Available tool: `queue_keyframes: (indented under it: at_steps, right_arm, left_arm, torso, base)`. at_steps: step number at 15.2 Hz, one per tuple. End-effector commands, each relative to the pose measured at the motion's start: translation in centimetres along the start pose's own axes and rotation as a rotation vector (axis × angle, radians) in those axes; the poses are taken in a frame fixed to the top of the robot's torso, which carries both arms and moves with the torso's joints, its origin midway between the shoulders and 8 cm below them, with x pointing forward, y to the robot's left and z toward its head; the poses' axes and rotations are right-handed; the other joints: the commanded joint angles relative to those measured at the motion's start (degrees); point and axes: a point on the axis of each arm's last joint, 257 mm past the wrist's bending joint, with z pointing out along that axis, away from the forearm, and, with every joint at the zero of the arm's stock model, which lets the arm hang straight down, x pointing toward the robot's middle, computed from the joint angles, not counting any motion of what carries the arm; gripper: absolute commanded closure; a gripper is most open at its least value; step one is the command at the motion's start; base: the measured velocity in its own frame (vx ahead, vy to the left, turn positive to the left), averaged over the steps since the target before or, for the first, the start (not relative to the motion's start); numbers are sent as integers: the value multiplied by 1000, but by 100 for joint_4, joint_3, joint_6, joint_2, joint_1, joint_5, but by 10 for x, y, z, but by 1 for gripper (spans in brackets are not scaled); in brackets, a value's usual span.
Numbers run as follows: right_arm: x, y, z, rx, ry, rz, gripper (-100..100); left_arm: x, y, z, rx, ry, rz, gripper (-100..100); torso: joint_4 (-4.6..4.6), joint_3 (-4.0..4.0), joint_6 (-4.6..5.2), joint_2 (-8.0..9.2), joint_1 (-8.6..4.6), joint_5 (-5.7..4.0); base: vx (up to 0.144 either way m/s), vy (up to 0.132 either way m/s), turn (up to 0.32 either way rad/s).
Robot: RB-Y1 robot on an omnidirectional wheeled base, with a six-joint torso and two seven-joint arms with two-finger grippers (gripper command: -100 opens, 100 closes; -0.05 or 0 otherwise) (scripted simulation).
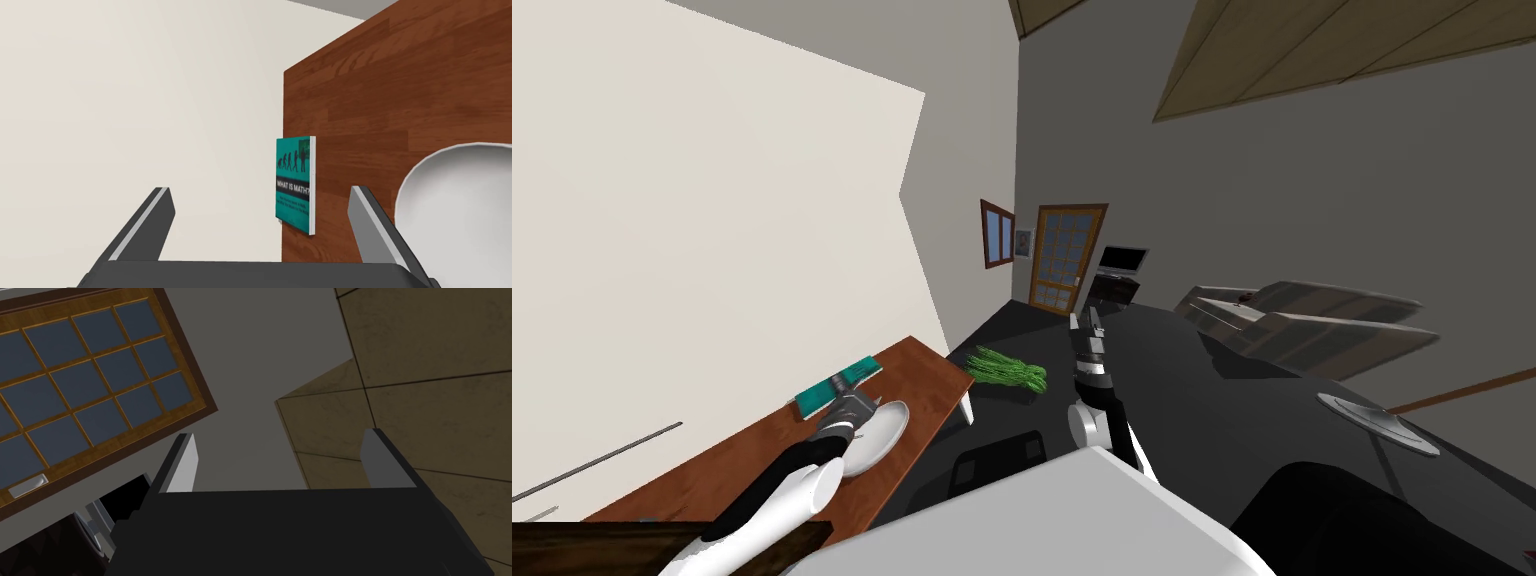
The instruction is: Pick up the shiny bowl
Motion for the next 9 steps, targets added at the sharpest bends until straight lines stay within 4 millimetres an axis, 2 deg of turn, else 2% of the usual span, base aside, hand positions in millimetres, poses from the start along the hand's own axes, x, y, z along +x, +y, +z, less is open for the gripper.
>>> queue_keyframes:
  at_steps: [1, 2, 3, 4, 5, 6, 8, 9]
  right_arm:
    - [0, 0, 0, 0, 0, 0, 0]
    - [0, 0, 0, 0, 0, 0, 0]
    - [0, 0, 0, 0, 0, 0, 0]
    - [0, 0, 0, 0, 0, 0, 0]
    - [0, 0, 0, 0, 0, 0, 0]
    - [0, 0, 0, 0, 0, 0, 0]
    - [0, 0, 0, 0, 0, 0, 0]
    - [0, 0, 0, 0, 0, 0, 0]
  left_arm:
    - [-22, 20, 4, -64, -50, -37, -100]
    - [-27, 32, 3, -96, -63, -38, -100]
    - [-27, 32, 3, -96, -63, -38, -100]
    - [-45, 48, 4, -146, -102, -68, -100]
    - [-46, 52, 3, -158, -107, -69, -100]
    - [-62, 65, 3, -196, -142, -100, -100]
    - [-64, 72, 1, -218, -150, -101, -100]
    - [-81, 91, -2, -271, -190, -135, -100]
  torso:
    - [0, 0, 0, 0, 0, 0]
    - [0, -1, 0, -2, -2, 0]
    - [-1, -1, 0, -2, -2, 0]
    - [0, 0, -2, 1, 0, 0]
    - [0, 0, 0, 1, 1, 1]
    - [0, 0, 0, 0, 1, 0]
    - [0, 0, -1, 0, 0, 0]
    - [0, 0, -1, 1, 1, 0]
  base:
    - [38, -23, -95]
    - [38, -21, -73]
    - [24, -12, -21]
    - [27, -12, -61]
    - [31, -13, -73]
    - [36, -21, -87]
    - [31, -14, -40]
    - [33, -13, -60]
